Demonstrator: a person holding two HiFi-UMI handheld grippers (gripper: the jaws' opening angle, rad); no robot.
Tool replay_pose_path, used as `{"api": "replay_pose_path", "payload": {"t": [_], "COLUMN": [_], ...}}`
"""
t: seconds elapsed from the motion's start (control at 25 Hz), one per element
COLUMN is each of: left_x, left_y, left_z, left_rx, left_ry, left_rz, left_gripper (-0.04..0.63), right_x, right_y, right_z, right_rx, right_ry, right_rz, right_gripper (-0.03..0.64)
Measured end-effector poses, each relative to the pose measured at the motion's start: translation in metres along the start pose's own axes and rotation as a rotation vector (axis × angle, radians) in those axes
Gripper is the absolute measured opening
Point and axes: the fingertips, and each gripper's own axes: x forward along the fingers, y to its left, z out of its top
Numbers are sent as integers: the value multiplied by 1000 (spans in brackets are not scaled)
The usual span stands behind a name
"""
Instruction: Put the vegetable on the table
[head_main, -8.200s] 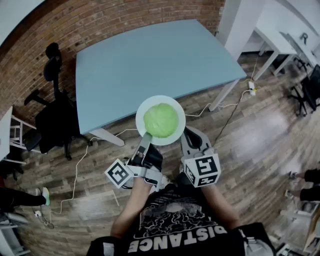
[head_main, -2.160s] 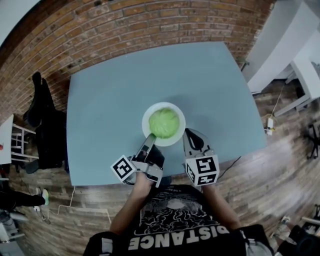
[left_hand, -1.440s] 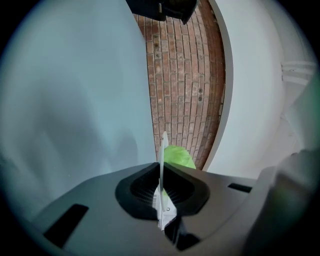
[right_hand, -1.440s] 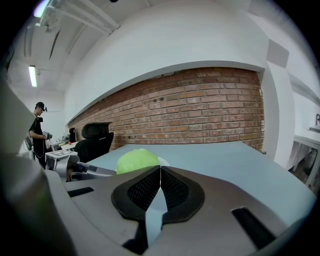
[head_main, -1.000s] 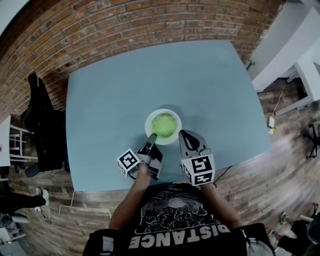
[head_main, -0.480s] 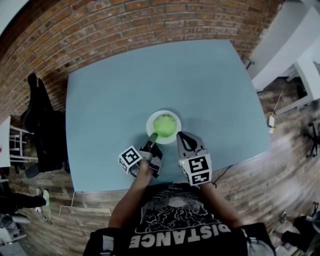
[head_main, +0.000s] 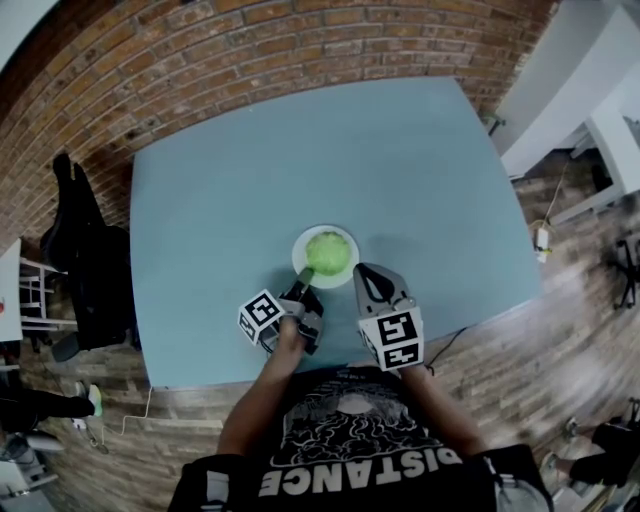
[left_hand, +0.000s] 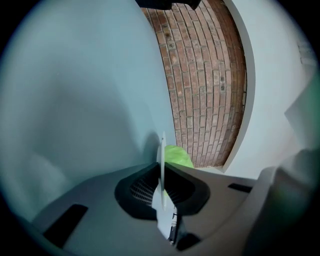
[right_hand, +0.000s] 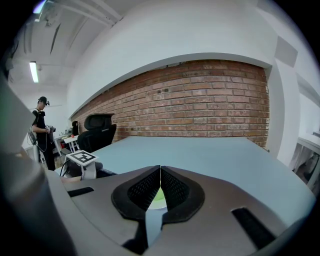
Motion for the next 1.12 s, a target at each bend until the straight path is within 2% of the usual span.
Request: {"api": "replay_pose_path", "payload": {"t": [0.52,0.88,1.12], "left_x": [6,10,11], "left_y": [7,15,16], "left_z": [2,2,3], "left_rx": [22,147,196], "left_ry": [-2,38,55], "left_rz": [47,212,275], "left_gripper": [21,20,20], "right_x": [-1,1,1], "right_y": [-2,-1,-3], "right_z": [-6,-10,-16], "right_rx": [8,11,11], "right_ry": [12,14,23], "right_rz": [5,16,17], "right_gripper": [9,9,9]}}
